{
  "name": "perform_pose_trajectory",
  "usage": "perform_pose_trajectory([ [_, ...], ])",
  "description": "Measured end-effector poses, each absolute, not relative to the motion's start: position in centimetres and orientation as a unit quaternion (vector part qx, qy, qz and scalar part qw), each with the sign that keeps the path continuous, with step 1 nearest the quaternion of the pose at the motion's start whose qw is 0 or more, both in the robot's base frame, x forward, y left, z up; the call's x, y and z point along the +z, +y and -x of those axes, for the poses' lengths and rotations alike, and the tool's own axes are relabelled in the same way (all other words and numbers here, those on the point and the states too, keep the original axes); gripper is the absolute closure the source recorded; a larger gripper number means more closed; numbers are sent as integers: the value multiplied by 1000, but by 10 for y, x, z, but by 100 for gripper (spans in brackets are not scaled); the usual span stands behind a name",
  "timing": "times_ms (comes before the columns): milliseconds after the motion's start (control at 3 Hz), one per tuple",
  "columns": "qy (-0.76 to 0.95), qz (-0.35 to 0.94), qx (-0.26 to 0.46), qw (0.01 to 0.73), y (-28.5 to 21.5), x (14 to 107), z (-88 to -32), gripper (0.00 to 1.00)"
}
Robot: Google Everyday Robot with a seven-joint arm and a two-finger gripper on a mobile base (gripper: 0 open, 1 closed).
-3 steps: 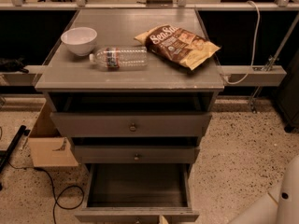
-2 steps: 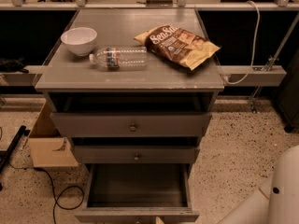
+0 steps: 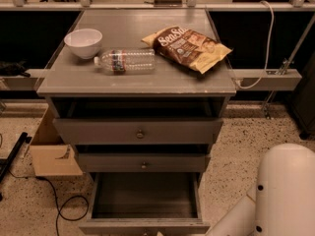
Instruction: Close bottom drawer
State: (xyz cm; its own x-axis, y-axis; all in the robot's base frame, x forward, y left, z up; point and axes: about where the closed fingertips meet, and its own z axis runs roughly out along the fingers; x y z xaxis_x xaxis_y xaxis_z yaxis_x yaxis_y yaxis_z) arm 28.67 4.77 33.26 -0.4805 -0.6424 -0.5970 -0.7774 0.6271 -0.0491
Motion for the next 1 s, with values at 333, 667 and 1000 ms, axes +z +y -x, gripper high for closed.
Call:
perform_pose_trajectory([
  [333, 855, 409, 103, 301, 53, 328, -291, 0],
  [667, 862, 385, 91, 316, 59, 322, -299, 0],
  [1000, 862, 385, 91, 316, 59, 322, -299, 0],
])
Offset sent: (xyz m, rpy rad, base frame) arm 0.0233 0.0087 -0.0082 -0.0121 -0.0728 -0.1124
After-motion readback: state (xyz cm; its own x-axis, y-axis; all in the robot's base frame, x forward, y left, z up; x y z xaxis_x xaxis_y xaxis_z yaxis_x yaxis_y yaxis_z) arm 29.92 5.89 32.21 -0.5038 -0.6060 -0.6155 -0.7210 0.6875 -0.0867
